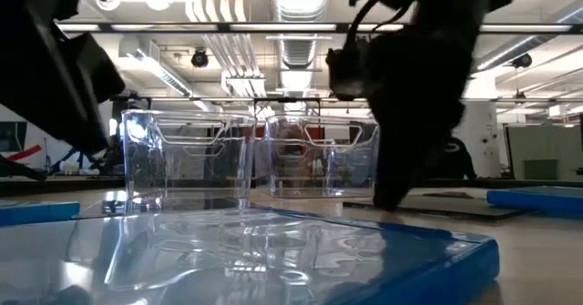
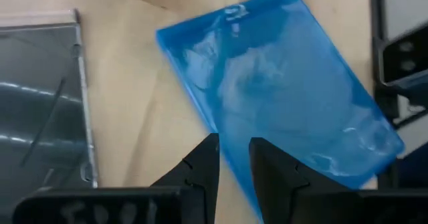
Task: Pick & place jewel cases by type
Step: Put the middle blue CD case into the right transparent bin
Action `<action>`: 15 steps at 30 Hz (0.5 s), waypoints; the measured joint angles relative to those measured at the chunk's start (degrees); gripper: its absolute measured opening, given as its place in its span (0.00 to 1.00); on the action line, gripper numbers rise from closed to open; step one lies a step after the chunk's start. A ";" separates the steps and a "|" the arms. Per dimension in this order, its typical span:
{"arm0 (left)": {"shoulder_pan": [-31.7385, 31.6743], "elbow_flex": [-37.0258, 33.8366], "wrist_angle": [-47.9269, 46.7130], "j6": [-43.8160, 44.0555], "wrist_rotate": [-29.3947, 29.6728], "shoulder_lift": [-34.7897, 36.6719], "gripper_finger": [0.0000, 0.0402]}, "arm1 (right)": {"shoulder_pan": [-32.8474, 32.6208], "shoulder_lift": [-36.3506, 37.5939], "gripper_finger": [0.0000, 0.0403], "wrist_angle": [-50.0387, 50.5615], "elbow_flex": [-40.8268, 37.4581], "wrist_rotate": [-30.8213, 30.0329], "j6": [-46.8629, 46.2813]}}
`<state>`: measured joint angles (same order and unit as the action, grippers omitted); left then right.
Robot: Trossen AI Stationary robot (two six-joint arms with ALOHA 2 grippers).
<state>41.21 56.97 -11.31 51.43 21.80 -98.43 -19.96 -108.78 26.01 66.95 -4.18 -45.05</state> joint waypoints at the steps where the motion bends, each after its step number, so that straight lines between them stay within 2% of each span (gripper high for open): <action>1: -0.22 -0.03 -0.22 -0.28 -0.07 0.00 0.16 | 0.49 0.91 0.55 -0.88 0.02 3.21 0.09; 4: -0.76 -0.11 0.40 -2.05 -0.92 0.00 0.16 | 0.54 2.79 0.55 -5.35 0.24 16.54 2.34; 6: -0.97 -0.11 2.26 -4.11 -1.95 -0.02 0.16 | -0.17 2.83 0.55 -8.68 0.27 22.33 3.40; 12: -2.23 -0.68 15.76 -13.73 -11.12 -3.29 0.16 | -1.53 1.92 0.55 -12.15 0.23 23.05 2.94; 15: -2.87 -0.76 19.65 -17.56 -12.84 -6.48 0.16 | -1.54 1.85 0.55 -12.16 0.01 22.94 2.15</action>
<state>38.34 56.21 8.35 33.87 8.97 -104.91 -21.50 -106.93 13.85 66.96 18.76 -42.90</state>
